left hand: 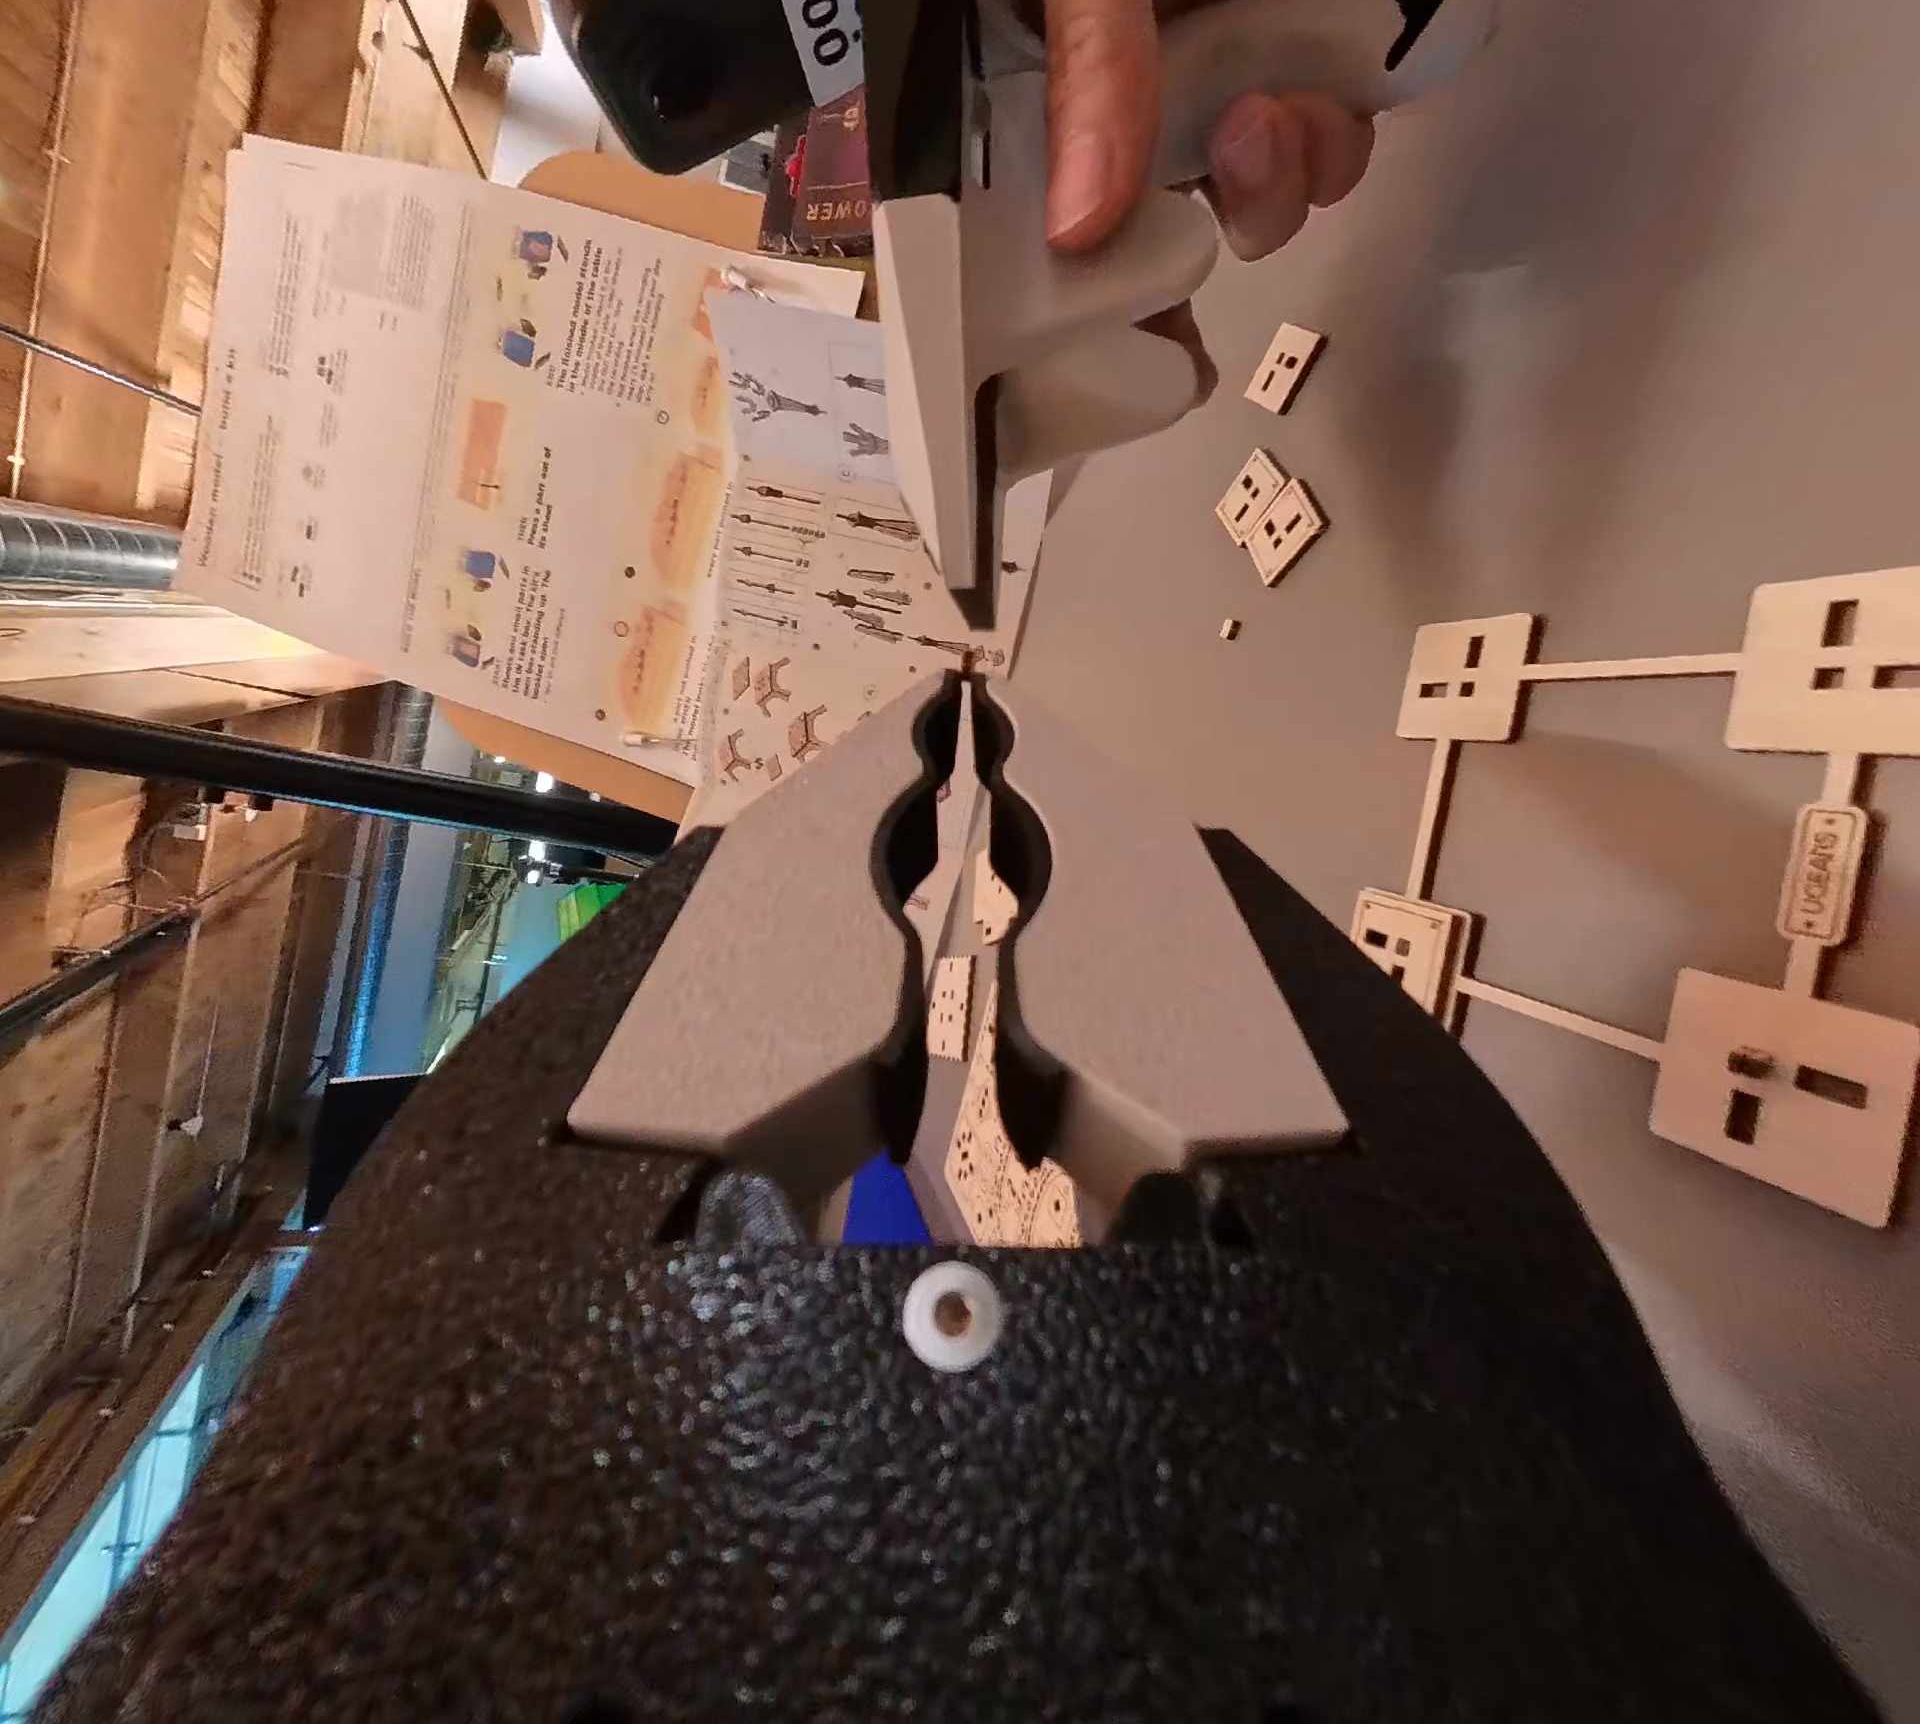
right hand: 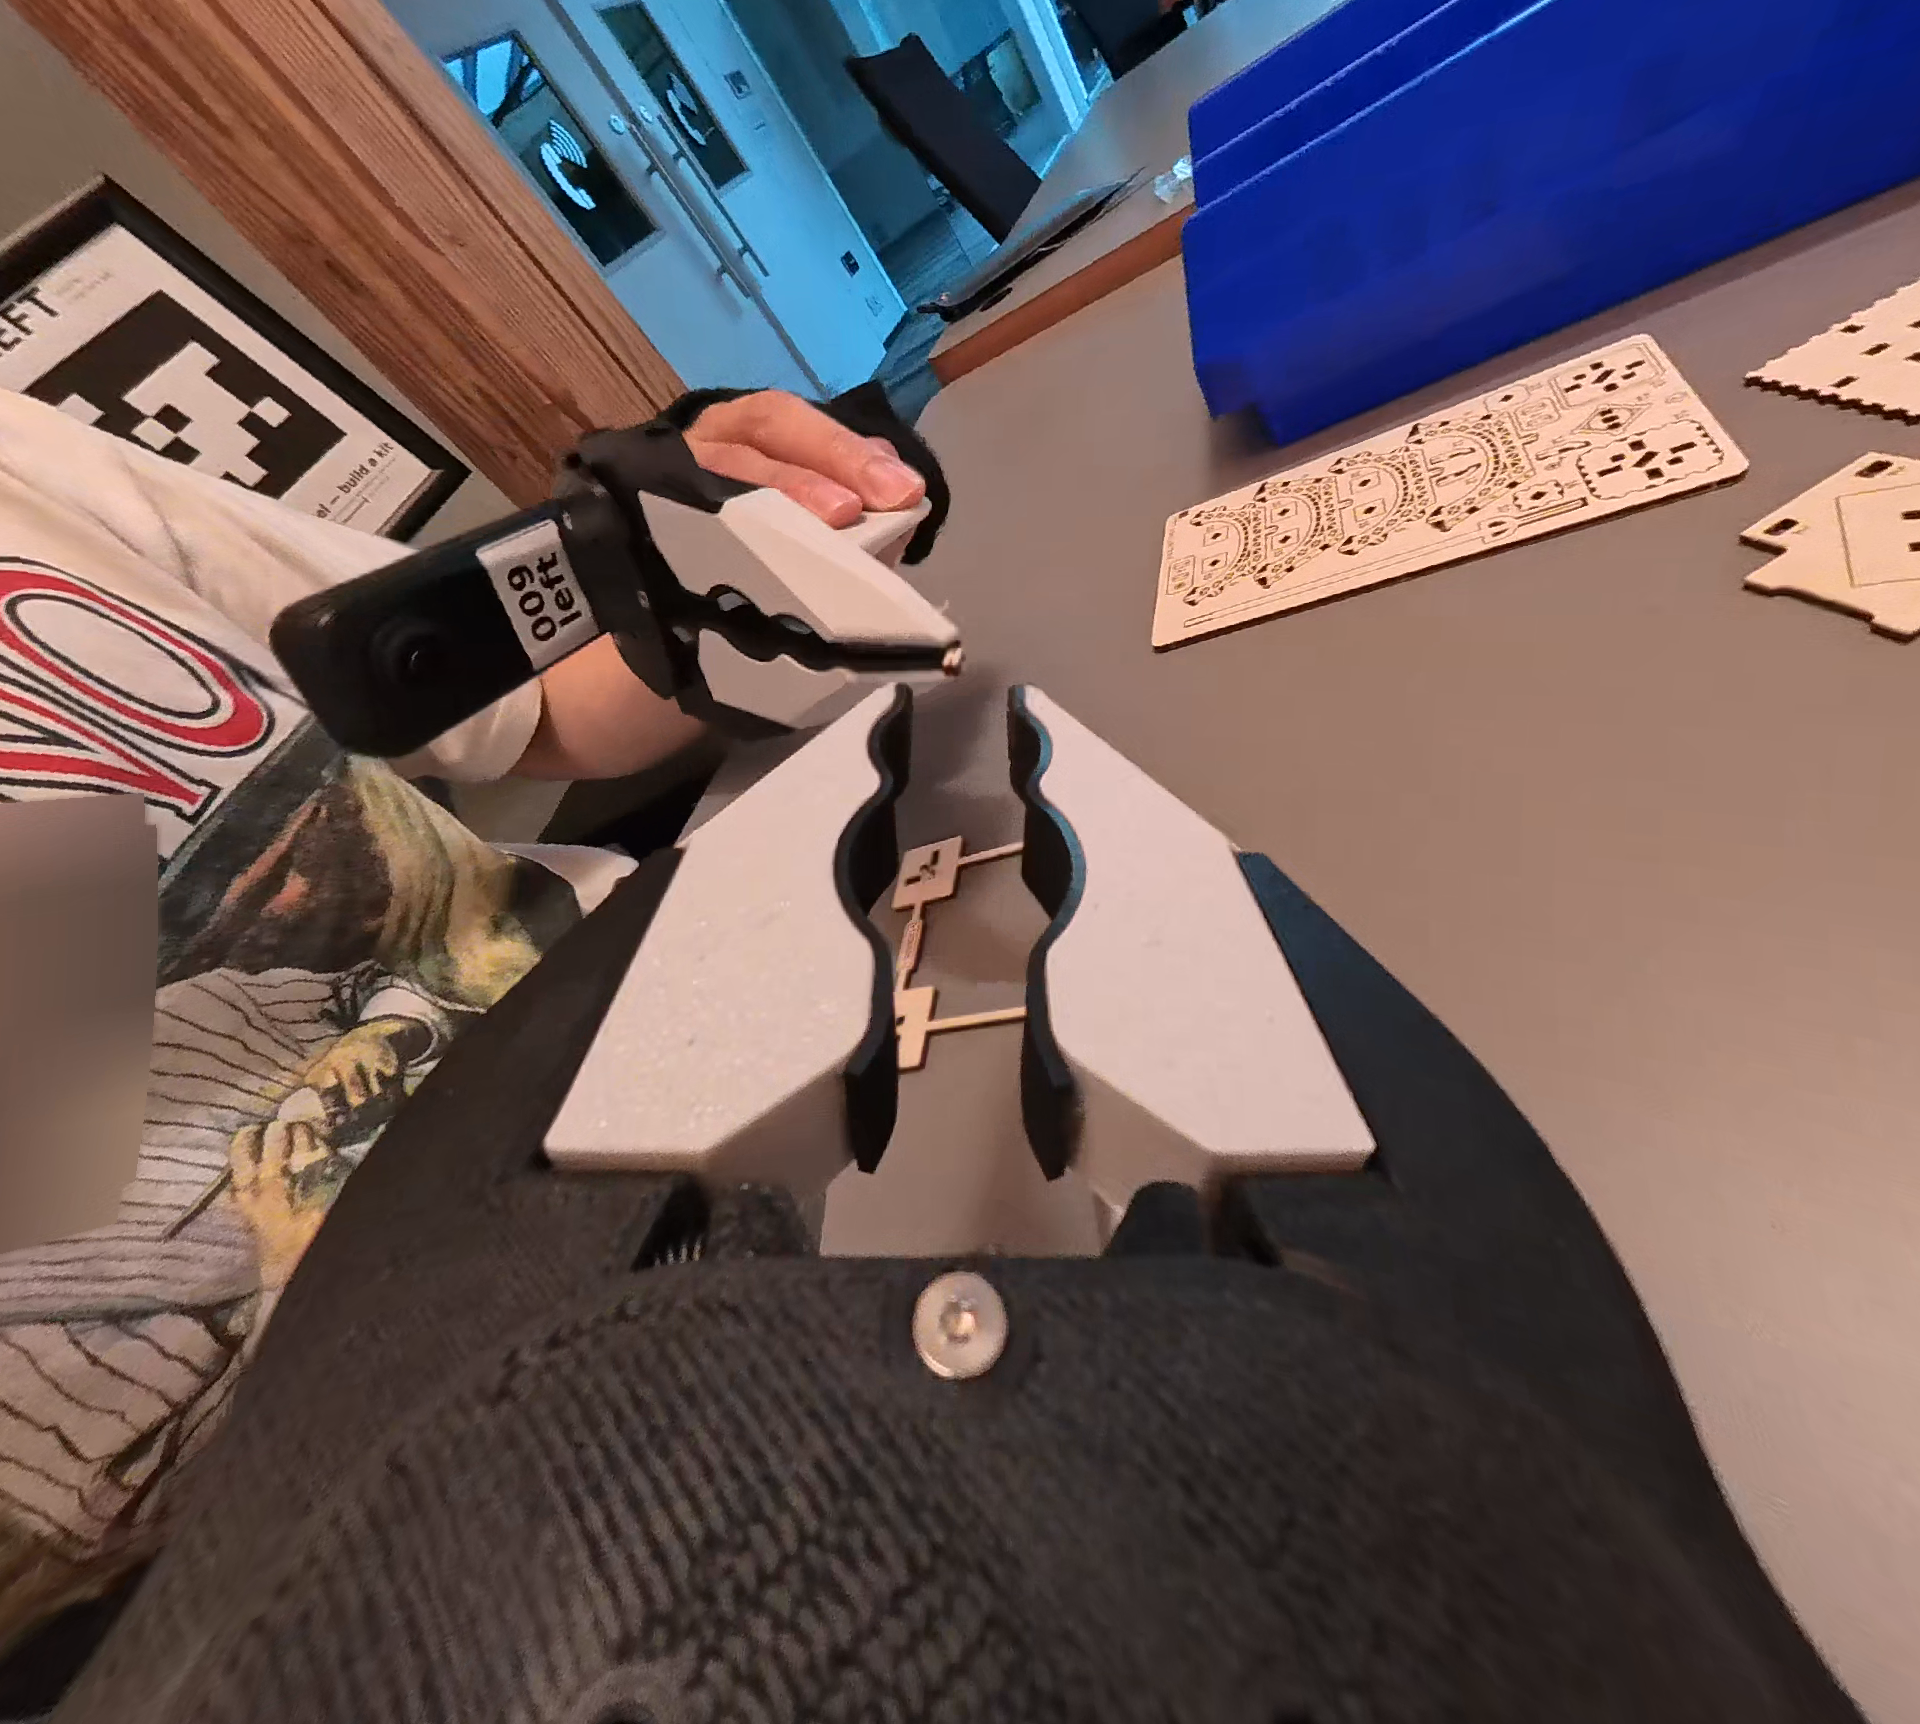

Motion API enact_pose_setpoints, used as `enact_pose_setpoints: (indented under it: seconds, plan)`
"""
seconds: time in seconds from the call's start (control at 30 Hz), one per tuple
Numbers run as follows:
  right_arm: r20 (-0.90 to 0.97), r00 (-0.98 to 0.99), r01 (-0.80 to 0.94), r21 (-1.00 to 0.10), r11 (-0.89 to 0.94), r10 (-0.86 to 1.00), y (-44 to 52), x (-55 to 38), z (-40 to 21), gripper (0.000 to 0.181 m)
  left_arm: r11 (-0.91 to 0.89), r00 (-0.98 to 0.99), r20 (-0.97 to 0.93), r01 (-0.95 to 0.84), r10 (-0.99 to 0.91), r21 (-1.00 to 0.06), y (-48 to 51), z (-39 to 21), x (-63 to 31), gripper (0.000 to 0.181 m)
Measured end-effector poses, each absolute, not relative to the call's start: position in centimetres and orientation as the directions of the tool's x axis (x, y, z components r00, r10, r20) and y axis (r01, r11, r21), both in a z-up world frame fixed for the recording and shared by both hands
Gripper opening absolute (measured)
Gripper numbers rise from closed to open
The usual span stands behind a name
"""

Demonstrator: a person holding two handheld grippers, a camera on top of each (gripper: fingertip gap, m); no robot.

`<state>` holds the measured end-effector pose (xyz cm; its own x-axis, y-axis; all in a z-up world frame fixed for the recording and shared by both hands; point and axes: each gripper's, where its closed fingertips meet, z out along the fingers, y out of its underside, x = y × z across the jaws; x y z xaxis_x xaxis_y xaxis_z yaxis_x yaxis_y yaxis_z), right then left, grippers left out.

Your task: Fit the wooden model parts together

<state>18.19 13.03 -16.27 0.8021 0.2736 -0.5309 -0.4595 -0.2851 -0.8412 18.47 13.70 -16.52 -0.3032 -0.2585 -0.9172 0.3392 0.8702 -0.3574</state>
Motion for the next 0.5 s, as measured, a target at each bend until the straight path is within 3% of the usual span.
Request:
enact_pose_setpoints:
  seconds: [0.5]
  plan:
    - [-0.44,0.842,-0.378,-0.894,-0.239,0.312,13.48,17.62,-15.24,0.001,0.884,-0.255,-0.94,0.352,-0.225,-0.307,13.01,-15.49,18.51,0.0]
